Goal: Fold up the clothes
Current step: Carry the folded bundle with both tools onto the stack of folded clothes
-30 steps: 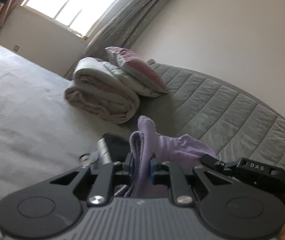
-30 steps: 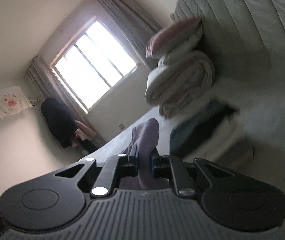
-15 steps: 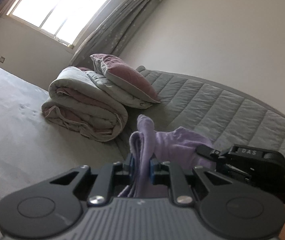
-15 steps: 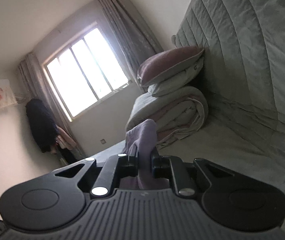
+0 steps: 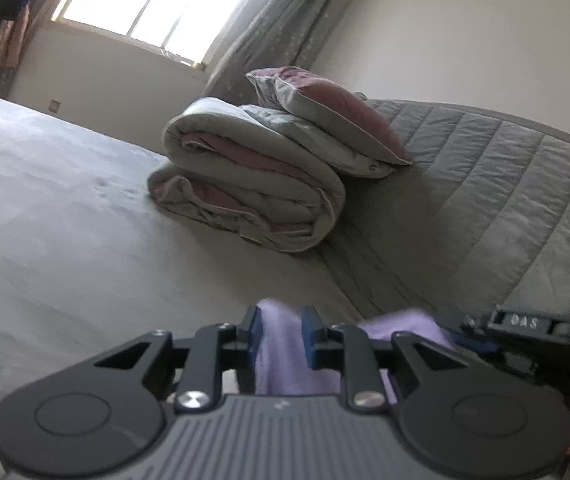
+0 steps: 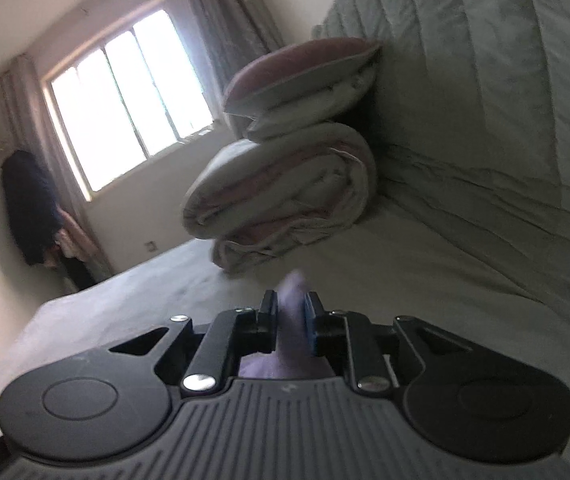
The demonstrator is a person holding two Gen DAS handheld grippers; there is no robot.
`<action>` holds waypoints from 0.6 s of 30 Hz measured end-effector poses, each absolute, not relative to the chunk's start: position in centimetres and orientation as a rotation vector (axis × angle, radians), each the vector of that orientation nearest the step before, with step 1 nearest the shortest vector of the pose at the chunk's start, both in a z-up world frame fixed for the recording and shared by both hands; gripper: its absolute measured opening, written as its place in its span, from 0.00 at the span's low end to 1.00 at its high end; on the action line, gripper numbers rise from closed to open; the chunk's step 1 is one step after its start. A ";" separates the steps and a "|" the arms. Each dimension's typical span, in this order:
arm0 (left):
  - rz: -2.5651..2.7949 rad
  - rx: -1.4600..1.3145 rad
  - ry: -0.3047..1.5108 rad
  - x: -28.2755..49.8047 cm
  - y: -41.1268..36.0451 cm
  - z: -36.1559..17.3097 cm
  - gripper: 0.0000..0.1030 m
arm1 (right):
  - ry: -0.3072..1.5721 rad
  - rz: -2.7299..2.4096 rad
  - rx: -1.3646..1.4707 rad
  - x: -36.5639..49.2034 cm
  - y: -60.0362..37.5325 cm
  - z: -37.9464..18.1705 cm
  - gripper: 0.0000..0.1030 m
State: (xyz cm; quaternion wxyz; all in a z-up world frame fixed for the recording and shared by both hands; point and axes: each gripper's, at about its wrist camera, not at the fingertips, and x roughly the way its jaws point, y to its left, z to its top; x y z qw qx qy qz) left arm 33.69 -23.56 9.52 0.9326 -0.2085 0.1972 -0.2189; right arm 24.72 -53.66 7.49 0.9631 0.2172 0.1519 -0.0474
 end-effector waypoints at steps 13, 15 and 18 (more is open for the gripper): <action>-0.427 -0.413 0.414 30.1 -20.4 14.0 0.25 | 0.299 -0.140 0.500 18.6 -54.4 11.8 0.19; -0.430 -0.405 0.422 29.2 -20.0 14.7 0.28 | 0.297 -0.139 0.505 17.5 -54.0 12.7 0.20; -0.432 -0.387 0.440 27.6 -19.6 15.5 0.30 | 0.292 -0.142 0.491 15.6 -52.8 14.0 0.29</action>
